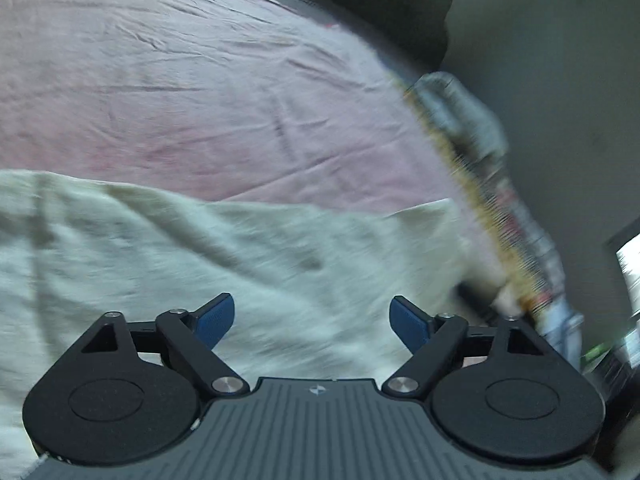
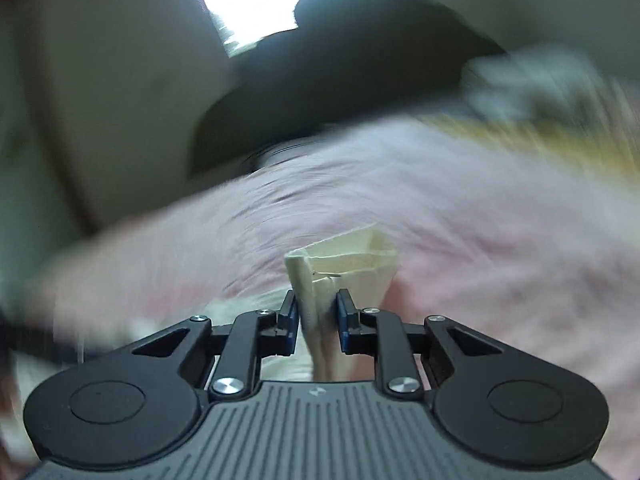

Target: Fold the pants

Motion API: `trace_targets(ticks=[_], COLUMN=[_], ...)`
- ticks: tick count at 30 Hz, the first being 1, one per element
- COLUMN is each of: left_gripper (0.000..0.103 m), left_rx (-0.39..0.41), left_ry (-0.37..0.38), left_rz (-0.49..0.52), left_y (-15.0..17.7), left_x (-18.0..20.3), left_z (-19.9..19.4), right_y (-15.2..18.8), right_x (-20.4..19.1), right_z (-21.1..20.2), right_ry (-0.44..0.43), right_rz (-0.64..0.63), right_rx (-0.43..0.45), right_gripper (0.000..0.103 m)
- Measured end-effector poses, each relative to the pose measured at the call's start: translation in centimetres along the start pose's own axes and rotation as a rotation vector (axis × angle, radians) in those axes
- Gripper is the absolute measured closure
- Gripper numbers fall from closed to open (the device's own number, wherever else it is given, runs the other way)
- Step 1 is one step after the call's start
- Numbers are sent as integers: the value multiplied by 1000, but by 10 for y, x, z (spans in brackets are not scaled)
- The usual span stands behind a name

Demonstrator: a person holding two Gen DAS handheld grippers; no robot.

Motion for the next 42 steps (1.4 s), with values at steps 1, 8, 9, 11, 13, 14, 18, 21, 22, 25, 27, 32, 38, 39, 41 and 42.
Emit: trace_targets(ticks=[1,8,9,11,13,14,18,21,22,25,27,32,38,39,41,42], left_gripper=[11,10,10,18,46,56,94,94,94,94,94,94,95,94,92,75], left_rx=[6,-60,-66,-72,-85,-95,-109,-79,-67,-7,30,85,148,144,100,78], left_ry=[38,135,128,119,114,104,64,35,19,-48,-100,-255,-486,-518,-560,-575], left_rz=[-33,-185,-220,-284,-316,-314,-256,-175,-144,-29,27,86,193,213,201,177], left_y=[-4,-12,-13,-15,-15,-15,-10,-13,-13,-19,-23,-35,-38,-36,-30,-26], left_x=[3,9,5,-5,-11,-13,-15,-9,-8,-8,-17,-58,-105,-113,-132,-141], left_z=[3,51,58,67,73,75,75,65,60,35,11,-52,-101,-103,-101,-102], right_y=[0,28,31,37,46,50,59,63,62,57,51,45,67,72,85,95], right_x=[-23,-106,-110,-116,-118,-118,-116,-114,-115,-126,-140,-190,-258,-266,-278,-283], right_z=[1,-6,-9,-13,-9,-6,9,11,13,4,-3,-4,4,6,19,25], right_ry=[-21,-133,-151,-175,-170,-154,-116,-128,-139,-159,-210,-407,-597,-616,-635,-641], right_rz=[-109,-412,-419,-456,-506,-534,-579,-552,-540,-553,-536,-473,-481,-477,-459,-468], right_rx=[-7,-42,-40,-41,-72,-80,-94,-115,-116,-94,-69,-53,-72,-78,-125,-175], right_gripper=[84,84,84,84,83,80,45,65,74,77,77,77,77,77,76,74])
Point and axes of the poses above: each gripper's, at about its wrist camera, not at the fingertips, and z roughly the way its jaws point, x to its right, y to its underside, the point moved 8 cm from there along z, roughly the way its jaws point, and after that the axes turned 4 degrees about x, right-handed, at the moved point
